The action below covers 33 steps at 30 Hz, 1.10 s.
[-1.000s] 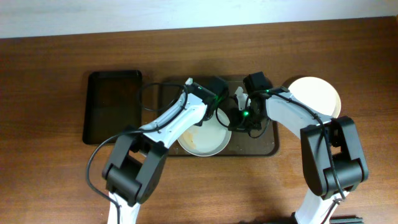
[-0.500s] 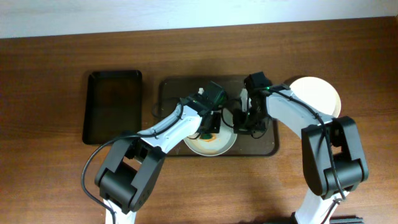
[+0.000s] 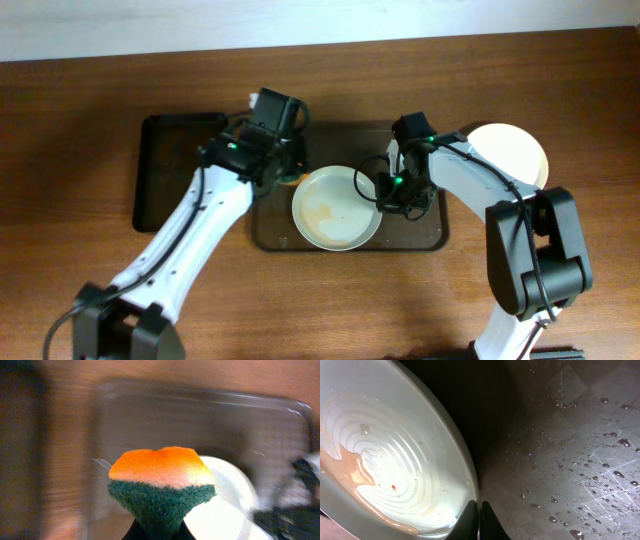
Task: Clean dirty plates on tray and stack at the side
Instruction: 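Scrub the plate held by the right gripper with the sponge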
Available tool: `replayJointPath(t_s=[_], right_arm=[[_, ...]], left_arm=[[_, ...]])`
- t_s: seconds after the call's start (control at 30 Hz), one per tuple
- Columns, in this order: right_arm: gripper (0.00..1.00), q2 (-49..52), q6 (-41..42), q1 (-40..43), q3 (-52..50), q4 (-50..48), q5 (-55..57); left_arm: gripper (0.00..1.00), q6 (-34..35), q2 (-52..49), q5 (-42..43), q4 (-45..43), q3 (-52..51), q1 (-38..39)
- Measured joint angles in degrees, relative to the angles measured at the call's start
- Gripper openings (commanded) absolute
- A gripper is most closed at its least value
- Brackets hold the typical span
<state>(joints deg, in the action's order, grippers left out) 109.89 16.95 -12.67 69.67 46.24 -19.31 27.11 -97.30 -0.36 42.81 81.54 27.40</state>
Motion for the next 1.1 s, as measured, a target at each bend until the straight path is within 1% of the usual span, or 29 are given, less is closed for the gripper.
replayJointPath(t_s=[0.07,0.13,0.17,0.23,0.37,0.47,0.5,0.53,0.57,0.6,0.67,0.7,0.73,0.8,0.9,0.97,1.03,1.1], right_arm=[[0.04,0.0,0.9,0.0,0.0,0.1,0.0],[0.04,0.0,1.0,0.0,0.0,0.1,0.0],[0.04,0.0,1.1,0.0,0.1,0.1,0.0],[0.04,0.0,1.2,0.0,0.1,0.1,0.4],[0.04,0.0,1.3,0.0,0.1,0.0,0.7],[0.04,0.0,1.6,0.0,0.1,0.0,0.7],[0.04,0.0,1.7,0.0,0.1,0.1,0.7],[0.04,0.0,1.7,0.0,0.1,0.1,0.7],[0.04,0.0,1.7,0.0,0.1,0.1,0.7],[0.04,0.0,1.6,0.0,0.1,0.0,0.7],[0.04,0.0,1.7,0.0,0.1,0.0,0.7],[0.04,0.0,1.7,0.0,0.1,0.0,0.7],[0.04,0.0,1.6,0.0,0.1,0.0,0.7],[0.04,0.0,1.6,0.0,0.1,0.0,0.7],[0.04,0.0,1.6,0.0,0.1,0.0,0.7],[0.04,0.0,1.6,0.0,0.1,0.0,0.7],[0.04,0.0,1.6,0.0,0.1,0.0,0.7],[0.04,0.0,1.5,0.0,0.1,0.0,0.7]], left_arm=[[0.00,1.6,-5.4,6.8,-1.9,-2.2,2.5],[0.00,4.7,-11.7,9.5,-4.9,-2.6,5.3],[0.00,6.0,-16.5,12.3,-8.3,-2.7,7.4],[0.00,6.8,-19.2,17.3,-11.7,-3.2,8.1],[0.00,7.0,-21.3,20.1,-12.6,-3.2,8.0],[0.00,7.0,-22.0,20.5,-12.7,-2.8,8.0],[0.00,5.6,-22.1,19.5,-12.2,-2.5,8.1],[0.06,4.3,-22.1,17.3,-11.5,-2.1,8.1],[0.28,3.5,-22.1,11.8,-10.1,-1.4,8.3],[0.29,2.5,-22.0,4.9,-9.2,-0.8,8.3],[0.23,1.3,-21.8,-3.9,-8.5,-0.5,8.2],[0.17,0.9,-21.8,-5.9,-8.3,-0.5,8.2],[0.01,0.7,-21.8,-7.3,-8.1,-0.5,8.2],[0.00,0.5,-21.7,-8.2,-7.3,-0.5,8.2],[0.00,0.3,-19.7,-8.8,-2.3,-1.2,6.9],[0.00,0.3,-14.1,-10.0,-0.4,-2.0,6.3],[0.00,0.3,-10.7,-8.0,-0.5,-2.0,6.0],[0.00,0.4,-11.5,-3.9,-0.7,-2.0,6.2]])
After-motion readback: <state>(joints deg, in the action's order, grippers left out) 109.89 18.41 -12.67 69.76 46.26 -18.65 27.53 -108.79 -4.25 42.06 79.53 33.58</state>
